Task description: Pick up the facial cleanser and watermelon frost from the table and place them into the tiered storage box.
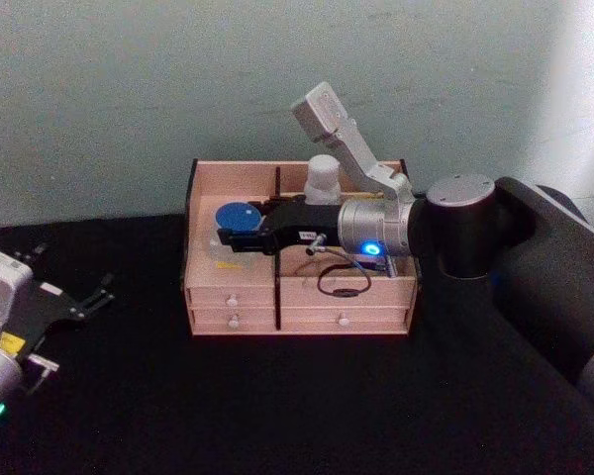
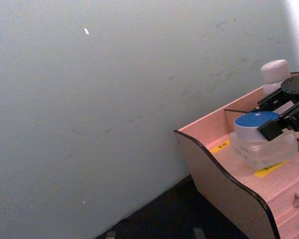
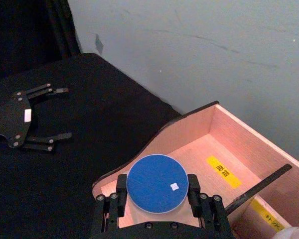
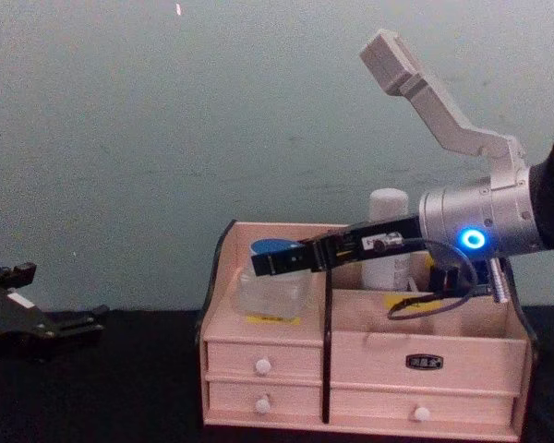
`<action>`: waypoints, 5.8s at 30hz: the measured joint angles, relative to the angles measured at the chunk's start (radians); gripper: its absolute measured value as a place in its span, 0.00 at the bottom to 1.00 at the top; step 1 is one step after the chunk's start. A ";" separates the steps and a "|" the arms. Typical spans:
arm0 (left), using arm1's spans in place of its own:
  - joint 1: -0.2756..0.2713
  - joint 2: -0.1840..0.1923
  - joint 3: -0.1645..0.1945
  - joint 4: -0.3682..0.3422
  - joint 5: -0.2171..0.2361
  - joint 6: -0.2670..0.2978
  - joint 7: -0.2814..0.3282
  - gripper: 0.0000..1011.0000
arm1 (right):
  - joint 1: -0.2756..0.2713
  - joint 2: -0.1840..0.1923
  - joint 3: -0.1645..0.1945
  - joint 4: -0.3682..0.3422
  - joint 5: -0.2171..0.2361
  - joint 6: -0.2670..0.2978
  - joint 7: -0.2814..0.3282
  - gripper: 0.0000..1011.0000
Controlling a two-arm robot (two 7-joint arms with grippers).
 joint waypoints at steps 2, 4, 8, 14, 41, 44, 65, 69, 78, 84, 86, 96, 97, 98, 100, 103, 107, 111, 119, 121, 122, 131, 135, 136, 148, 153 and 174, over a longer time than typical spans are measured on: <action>0.000 0.000 0.000 0.000 0.000 0.000 0.000 0.99 | 0.001 -0.001 0.001 0.003 -0.002 0.001 -0.001 0.72; 0.000 0.000 0.000 0.000 0.000 0.000 0.000 0.99 | 0.002 -0.005 0.004 0.010 -0.005 0.003 -0.004 0.72; 0.000 0.000 0.000 0.000 0.000 0.000 0.000 0.99 | 0.006 -0.011 0.008 0.024 -0.010 0.006 -0.010 0.72; 0.000 0.000 0.000 0.000 0.000 0.000 0.000 0.99 | 0.009 -0.017 0.012 0.036 -0.020 0.008 -0.011 0.72; 0.000 0.000 0.000 0.000 0.000 0.000 0.000 0.99 | 0.009 -0.018 0.014 0.037 -0.023 0.010 -0.013 0.87; 0.000 0.000 0.000 0.000 0.000 0.000 0.000 0.99 | 0.009 -0.018 0.014 0.037 -0.022 0.010 -0.013 0.96; 0.000 0.000 0.000 0.000 0.000 0.000 0.000 0.99 | -0.041 0.017 0.056 -0.068 0.003 -0.005 -0.025 0.99; 0.000 0.000 0.000 0.000 0.000 0.000 0.000 0.99 | -0.071 0.045 0.074 -0.139 0.022 -0.006 -0.025 0.99; 0.000 0.000 0.000 0.000 0.000 0.000 0.000 0.99 | -0.182 0.170 0.097 -0.364 0.096 0.031 0.021 0.99; 0.000 0.000 0.000 0.000 0.000 0.000 0.000 0.99 | -0.270 0.270 0.115 -0.498 0.141 0.055 0.042 0.99; 0.000 0.000 0.000 0.000 0.000 0.000 0.000 0.99 | -0.291 0.294 0.122 -0.526 0.150 0.055 0.041 0.99; 0.000 0.000 0.000 0.000 0.000 0.000 0.000 0.99 | -0.430 0.429 0.218 -0.666 0.198 0.058 -0.096 0.99; 0.000 0.000 0.000 0.000 0.000 0.000 0.000 0.99 | -0.439 0.434 0.227 -0.672 0.200 0.059 -0.113 0.99; 0.000 0.000 0.000 0.000 0.000 0.000 0.000 0.99 | -0.447 0.439 0.236 -0.677 0.202 0.059 -0.133 0.99; 0.000 0.000 0.000 0.000 0.000 0.000 0.000 0.99 | -0.476 0.446 0.264 -0.693 0.201 0.055 -0.195 0.99; 0.000 0.000 0.000 0.000 0.000 0.000 0.000 0.99 | -0.519 0.436 0.312 -0.710 0.179 0.029 -0.309 0.99; 0.000 0.000 0.000 0.000 0.000 0.000 0.000 0.99 | -0.570 0.391 0.354 -0.714 0.095 -0.048 -0.485 0.99; 0.000 0.000 0.000 0.000 0.000 0.000 0.000 0.99 | -0.608 0.314 0.371 -0.680 -0.039 -0.171 -0.684 0.99; 0.000 0.000 0.000 0.000 0.000 0.000 0.000 0.99 | -0.621 0.221 0.372 -0.595 -0.176 -0.273 -0.864 0.99; 0.000 0.000 0.000 0.000 0.000 0.000 0.000 0.99 | -0.617 0.202 0.371 -0.565 -0.198 -0.284 -0.887 0.99; 0.000 0.000 0.000 0.000 0.000 0.000 0.000 0.99 | -0.616 0.196 0.370 -0.555 -0.204 -0.286 -0.891 0.99; 0.000 0.000 0.000 0.000 0.000 0.000 0.000 0.99 | -0.595 0.147 0.368 -0.454 -0.218 -0.264 -0.881 0.99; 0.000 0.000 0.000 0.000 0.000 0.000 0.000 0.99 | -0.587 0.134 0.377 -0.426 -0.217 -0.250 -0.867 0.99; 0.000 0.000 0.000 0.000 0.000 0.000 0.000 0.99 | -0.586 0.133 0.379 -0.423 -0.216 -0.246 -0.863 0.99; 0.000 0.000 0.000 0.000 0.000 0.000 0.000 0.99 | -0.586 0.133 0.379 -0.423 -0.215 -0.244 -0.862 0.99; 0.000 0.000 0.000 0.000 0.000 0.000 0.000 0.99 | -0.586 0.134 0.379 -0.424 -0.215 -0.246 -0.863 0.99; 0.000 0.000 0.000 0.000 0.000 0.000 0.000 0.99 | -0.587 0.135 0.378 -0.427 -0.215 -0.248 -0.866 0.99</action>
